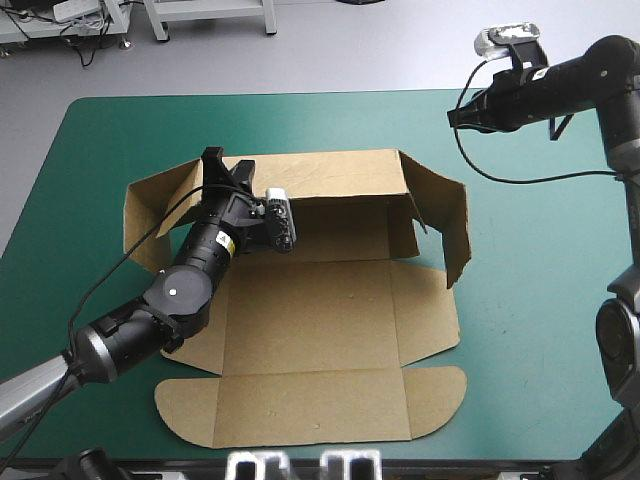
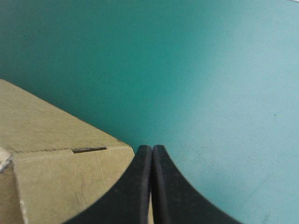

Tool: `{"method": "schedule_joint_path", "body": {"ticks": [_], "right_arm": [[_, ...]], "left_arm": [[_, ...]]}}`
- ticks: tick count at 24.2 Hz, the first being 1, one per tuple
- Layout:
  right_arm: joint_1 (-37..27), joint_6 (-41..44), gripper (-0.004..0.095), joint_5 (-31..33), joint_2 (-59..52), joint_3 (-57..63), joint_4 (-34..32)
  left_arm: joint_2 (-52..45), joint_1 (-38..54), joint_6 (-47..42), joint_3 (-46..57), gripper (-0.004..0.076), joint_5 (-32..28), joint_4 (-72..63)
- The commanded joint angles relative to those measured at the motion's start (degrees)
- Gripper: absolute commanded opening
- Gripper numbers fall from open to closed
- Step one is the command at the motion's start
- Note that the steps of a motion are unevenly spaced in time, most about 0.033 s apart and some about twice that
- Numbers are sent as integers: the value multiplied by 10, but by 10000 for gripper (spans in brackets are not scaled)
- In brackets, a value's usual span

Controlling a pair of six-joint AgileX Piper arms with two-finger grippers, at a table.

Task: Fold the box

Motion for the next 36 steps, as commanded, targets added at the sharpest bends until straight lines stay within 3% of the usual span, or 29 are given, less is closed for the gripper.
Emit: {"method": "schedule_joint_path", "body": {"ticks": [1,5,9,15,20,28,32,36], "right_arm": [[27,-1,-18,12,1,-17,11],[84,22,-18,12,23,-9,-65],[104,12,-18,13,22,25,-74],[105,-62,-18,13,-5,112,-19],[103,-63,-18,13,-23,117,-24],[103,-100,-18,13,-1,122,31],[103,-200,-18,9,-9,163,75],[103,-301,-18,-99,-41,257,133]], "left_arm": [[-14,0,-22,-18,-8,23,70],[-4,0,-24,-18,-8,22,70],[9,1,-24,-18,-8,25,70],[23,28,-24,-18,-8,34,66],[24,77,-33,-18,-8,-11,65],[24,85,-39,-18,-8,-67,70],[24,85,-42,-18,-8,-67,66],[24,85,-42,-18,-8,-73,63]]}}
